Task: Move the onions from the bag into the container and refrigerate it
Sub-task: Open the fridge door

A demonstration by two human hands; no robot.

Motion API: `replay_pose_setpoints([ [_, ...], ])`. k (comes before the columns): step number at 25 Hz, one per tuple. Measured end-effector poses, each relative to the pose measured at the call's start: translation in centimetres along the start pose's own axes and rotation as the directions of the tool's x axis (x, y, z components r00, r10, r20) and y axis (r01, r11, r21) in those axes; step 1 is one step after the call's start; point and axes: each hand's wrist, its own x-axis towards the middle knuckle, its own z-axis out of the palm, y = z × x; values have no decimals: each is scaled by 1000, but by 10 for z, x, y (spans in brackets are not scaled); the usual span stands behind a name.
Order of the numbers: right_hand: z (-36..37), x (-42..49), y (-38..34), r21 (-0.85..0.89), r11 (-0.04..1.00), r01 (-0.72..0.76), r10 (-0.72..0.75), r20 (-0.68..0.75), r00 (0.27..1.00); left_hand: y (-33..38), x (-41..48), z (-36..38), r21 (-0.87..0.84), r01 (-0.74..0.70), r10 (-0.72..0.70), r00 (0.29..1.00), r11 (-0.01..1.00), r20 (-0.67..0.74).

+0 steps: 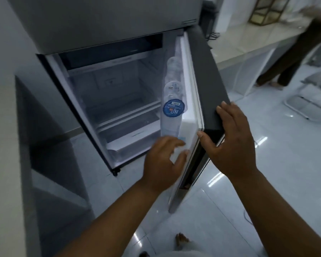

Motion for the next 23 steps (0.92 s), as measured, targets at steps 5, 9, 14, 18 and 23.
replay_pose_setpoints([
  [5, -40, -17, 52, -100, 993, -69, 59, -108, 992, 9, 37, 45, 279, -126, 45, 959, 952, 278],
  [9, -61, -16, 87, -155, 977, -149, 127, -140, 982, 23, 35, 85, 337, -217, 63, 909, 916, 413],
  [14, -71, -14, 101, -174, 971, -165, 139, -153, 978, 36, 37, 98, 292, -240, 85, 884, 926, 459],
  [18, -47, -35, 62, -45, 999, 25, -30, -126, 992, 24, 12, 63, 257, -139, 36, 929, 956, 368],
  [23, 29, -74, -22, 306, 952, -14, -90, 326, 941, -21, -66, -12, 301, 161, -203, 973, 940, 112],
])
